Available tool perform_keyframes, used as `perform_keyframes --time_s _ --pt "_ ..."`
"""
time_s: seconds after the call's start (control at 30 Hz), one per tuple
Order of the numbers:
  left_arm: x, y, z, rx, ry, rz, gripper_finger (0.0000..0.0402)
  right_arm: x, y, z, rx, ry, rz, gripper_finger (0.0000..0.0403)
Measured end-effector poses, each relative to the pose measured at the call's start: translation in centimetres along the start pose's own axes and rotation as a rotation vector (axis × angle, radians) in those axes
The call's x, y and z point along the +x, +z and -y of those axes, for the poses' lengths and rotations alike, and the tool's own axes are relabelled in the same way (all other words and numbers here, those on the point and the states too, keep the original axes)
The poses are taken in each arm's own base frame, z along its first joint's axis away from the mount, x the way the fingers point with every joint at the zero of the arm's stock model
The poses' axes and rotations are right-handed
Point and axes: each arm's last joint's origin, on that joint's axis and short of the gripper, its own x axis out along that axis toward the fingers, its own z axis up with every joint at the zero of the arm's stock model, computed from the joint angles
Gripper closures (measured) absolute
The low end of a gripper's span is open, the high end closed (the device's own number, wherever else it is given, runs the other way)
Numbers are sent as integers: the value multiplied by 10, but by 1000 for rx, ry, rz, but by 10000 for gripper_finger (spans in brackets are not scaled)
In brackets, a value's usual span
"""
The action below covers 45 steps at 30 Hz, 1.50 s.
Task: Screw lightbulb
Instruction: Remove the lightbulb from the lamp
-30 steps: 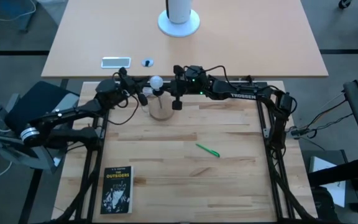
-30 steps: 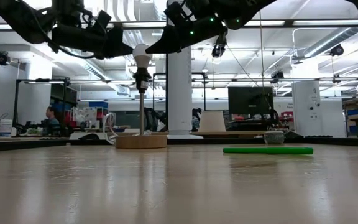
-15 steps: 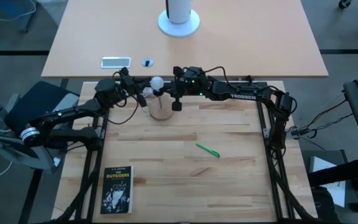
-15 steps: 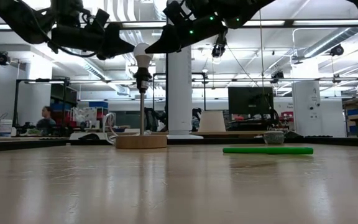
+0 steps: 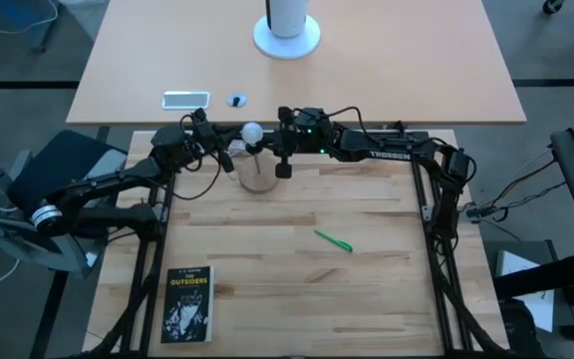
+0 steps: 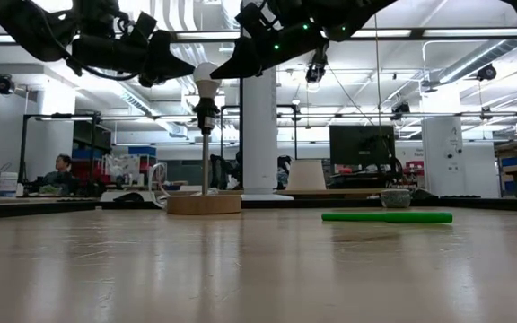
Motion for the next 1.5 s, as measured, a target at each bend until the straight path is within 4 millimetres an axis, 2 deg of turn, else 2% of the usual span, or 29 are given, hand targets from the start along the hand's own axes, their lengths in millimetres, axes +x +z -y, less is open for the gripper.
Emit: perform_keyframes --time_s 0.23,0.4,0.57,0.73,0.83,0.93,1.07,1.2,1.37,1.5 --pt "-5 2 1 -3 -17 -14 401 0 -1 1 2 -21 -17 403" --pt "-9 -2 6 -15 -110 -62 401 -1 -5 4 -3 -88 -72 403" --pt "-12 3 6 -5 -135 -22 401 -1 -8 4 -1 -85 -101 403" --pt "-14 10 2 50 6 11 402 -4 -8 3 3 -47 -122 403" --pt "-12 8 -2 90 128 -15 401 -7 -3 3 4 7 -69 403" --pt "-7 3 -4 101 151 -30 401 -6 1 2 -2 12 -27 403" --pt "0 -6 -4 96 138 -67 402 -7 4 4 -5 -6 0 403" --pt "3 -5 -3 86 95 -61 401 -7 2 6 16 -11 -9 403" --pt "1 -2 -3 73 82 -55 401 -8 0 10 28 -35 -25 403" --pt "-5 1 0 55 -2 -51 402 -8 -2 13 32 -55 -41 403"
